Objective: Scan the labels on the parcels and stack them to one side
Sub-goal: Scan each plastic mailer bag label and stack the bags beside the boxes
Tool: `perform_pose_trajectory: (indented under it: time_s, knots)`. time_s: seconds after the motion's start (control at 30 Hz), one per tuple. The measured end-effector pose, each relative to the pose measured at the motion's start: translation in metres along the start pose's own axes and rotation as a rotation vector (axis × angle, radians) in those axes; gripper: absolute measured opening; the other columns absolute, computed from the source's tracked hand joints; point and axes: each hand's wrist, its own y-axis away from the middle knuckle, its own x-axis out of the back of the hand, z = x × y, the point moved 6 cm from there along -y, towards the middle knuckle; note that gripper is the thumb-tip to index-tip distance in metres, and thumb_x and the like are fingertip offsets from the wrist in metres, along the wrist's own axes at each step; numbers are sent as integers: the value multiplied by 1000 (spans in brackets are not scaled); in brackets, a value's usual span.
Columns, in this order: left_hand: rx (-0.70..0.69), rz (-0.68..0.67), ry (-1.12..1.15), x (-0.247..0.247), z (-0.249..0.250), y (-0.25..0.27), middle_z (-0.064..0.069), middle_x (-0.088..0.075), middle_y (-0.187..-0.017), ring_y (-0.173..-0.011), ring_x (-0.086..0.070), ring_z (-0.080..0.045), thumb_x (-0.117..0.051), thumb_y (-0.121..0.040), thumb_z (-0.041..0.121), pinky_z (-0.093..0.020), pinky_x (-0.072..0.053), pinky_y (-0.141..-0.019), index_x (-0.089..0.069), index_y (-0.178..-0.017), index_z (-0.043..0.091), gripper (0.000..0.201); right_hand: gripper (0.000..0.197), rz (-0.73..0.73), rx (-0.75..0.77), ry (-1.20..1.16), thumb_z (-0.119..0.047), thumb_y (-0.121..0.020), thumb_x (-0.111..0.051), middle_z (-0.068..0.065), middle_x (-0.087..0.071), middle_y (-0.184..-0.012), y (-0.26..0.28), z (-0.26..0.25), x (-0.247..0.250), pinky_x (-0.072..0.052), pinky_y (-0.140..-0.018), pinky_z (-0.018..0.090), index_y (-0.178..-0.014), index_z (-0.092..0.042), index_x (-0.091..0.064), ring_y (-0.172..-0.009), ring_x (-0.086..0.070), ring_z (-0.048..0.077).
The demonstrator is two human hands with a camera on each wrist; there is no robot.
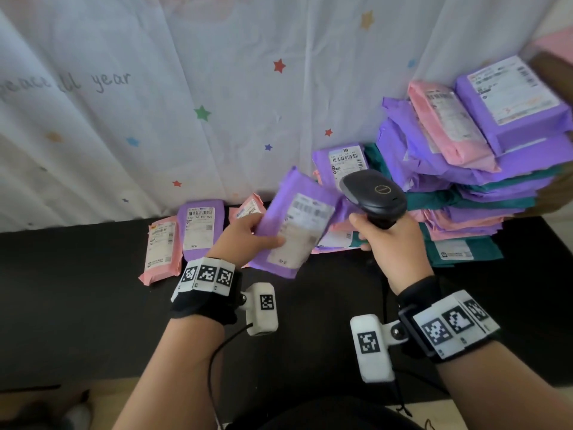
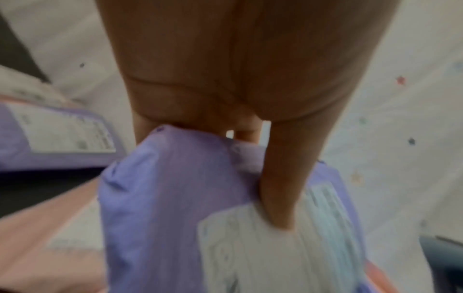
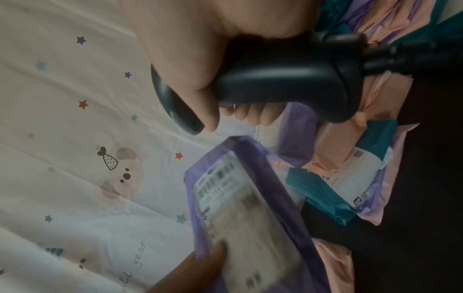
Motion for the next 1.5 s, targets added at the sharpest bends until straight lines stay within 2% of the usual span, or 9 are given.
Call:
perform_pose_trajectory:
  time_s: [0.07, 0.13, 0.3, 0.5, 0.77, 1.0, 1.23, 1.33, 1.5]
  knots:
    - [39, 72, 234, -1, -1, -1, 1, -73, -99, -93, -69, -21, -76, -79, 20, -37, -55, -85, -66, -100, 19, 24, 10, -24, 3, -2, -15, -85, -75, -15, -67, -60, 4, -2, -6, -51, -57, 25, -80, -22, -69, -56, -60, -1]
    - [99, 110, 425, -9, -4, -2, -2, -73, -103, -95, -70, -24, -75, -80, 17, -42, -56, -87, -65, -103, 17, 25, 12, -54, -40, -23, -20, -84, -77, -11, -60, -51, 8, -1, -13, -45, -46, 20, -76, -21, -68, -46, -53, 2]
    - [208, 175, 686, -30, -18, -4, -10, -71, -108, -95, -70, -26, -75, -80, 13, -47, -55, -89, -63, -110, 8, 33, 8, -155, -111, -37, -21, -84, -77, -12, -61, -48, 20, -1, -31, -41, -41, 15, -85, -15, -71, -42, -54, -2]
    - [171, 272, 617, -31, -25, -4, -7, -71, -105, -96, -69, -26, -76, -79, 15, -43, -55, -88, -64, -100, 15, 25, 9, -202, -151, 31, -24, -83, -78, -9, -61, -48, 26, 3, -34, -42, -41, 16, -82, -17, -73, -42, -52, 1]
    - [109, 308, 481, -30, -20, -6, -5, -70, -107, -95, -68, -19, -74, -81, 20, -37, -57, -84, -62, -110, 12, 33, 10, -214, -152, 79, -26, -84, -76, -10, -63, -49, 27, 2, -29, -39, -40, 11, -77, -20, -71, -39, -51, -2]
    - [75, 329, 374, -29, -18, -11, 3, -67, -102, -89, -65, -13, -72, -83, 22, -18, -51, -64, -60, -106, 16, 27, 9, -208, -130, 58, -25, -86, -75, -12, -64, -49, 24, -3, -27, -40, -41, 11, -78, -26, -69, -40, -52, -2]
    - [84, 361, 353, -28, -17, -13, 2, -67, -98, -87, -65, -15, -72, -82, 20, -21, -53, -68, -59, -100, 16, 22, 7, -195, -152, 6, -26, -85, -76, -10, -63, -50, 20, 1, -23, -40, -41, 11, -83, -24, -70, -41, -52, -2]
    - [54, 361, 411, -27, -1, -16, 4, -67, -90, -79, -64, -7, -71, -84, 18, -12, -50, -57, -59, -92, 17, 14, 9, -162, -155, -22, -27, -85, -77, -8, -63, -52, 17, 3, -17, -41, -43, 12, -89, -21, -71, -43, -54, 0]
    - [-37, 292, 376, -38, 56, -45, -1, -68, -99, -79, -65, -12, -67, -87, 25, -12, -48, -52, -59, -114, 6, 33, 13, -93, -191, -58, -29, -83, -77, -2, -65, -54, 10, 12, 6, -45, -45, 16, -89, -18, -73, -45, -56, 4]
